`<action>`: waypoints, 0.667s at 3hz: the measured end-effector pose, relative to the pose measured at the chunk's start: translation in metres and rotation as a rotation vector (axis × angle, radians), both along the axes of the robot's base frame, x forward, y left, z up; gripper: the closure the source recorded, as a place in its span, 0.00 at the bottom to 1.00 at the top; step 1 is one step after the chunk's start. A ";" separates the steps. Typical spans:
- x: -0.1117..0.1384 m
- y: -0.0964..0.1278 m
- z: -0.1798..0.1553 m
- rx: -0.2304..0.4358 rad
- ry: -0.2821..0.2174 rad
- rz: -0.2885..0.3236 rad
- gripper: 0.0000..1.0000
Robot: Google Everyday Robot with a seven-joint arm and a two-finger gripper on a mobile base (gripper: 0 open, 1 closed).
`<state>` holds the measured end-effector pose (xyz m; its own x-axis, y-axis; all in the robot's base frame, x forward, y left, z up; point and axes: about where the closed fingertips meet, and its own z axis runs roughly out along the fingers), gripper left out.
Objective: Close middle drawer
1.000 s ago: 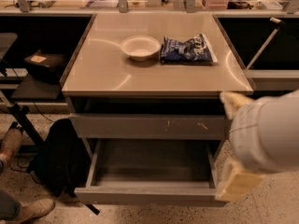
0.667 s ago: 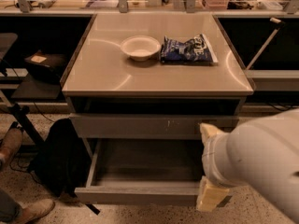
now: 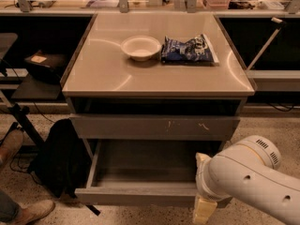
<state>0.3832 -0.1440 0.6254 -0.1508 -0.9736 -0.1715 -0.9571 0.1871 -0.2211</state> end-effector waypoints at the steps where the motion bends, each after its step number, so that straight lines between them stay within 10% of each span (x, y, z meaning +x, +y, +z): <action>1: 0.000 -0.015 0.010 -0.007 -0.015 -0.042 0.00; 2: -0.010 -0.070 0.051 0.003 -0.080 -0.174 0.00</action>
Offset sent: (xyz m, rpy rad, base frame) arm -0.0504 -0.1813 0.1111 0.0214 -0.1646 -0.3390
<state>0.3730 -0.2144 0.6765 -0.3028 -0.9334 -0.1923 -0.8897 0.3492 -0.2940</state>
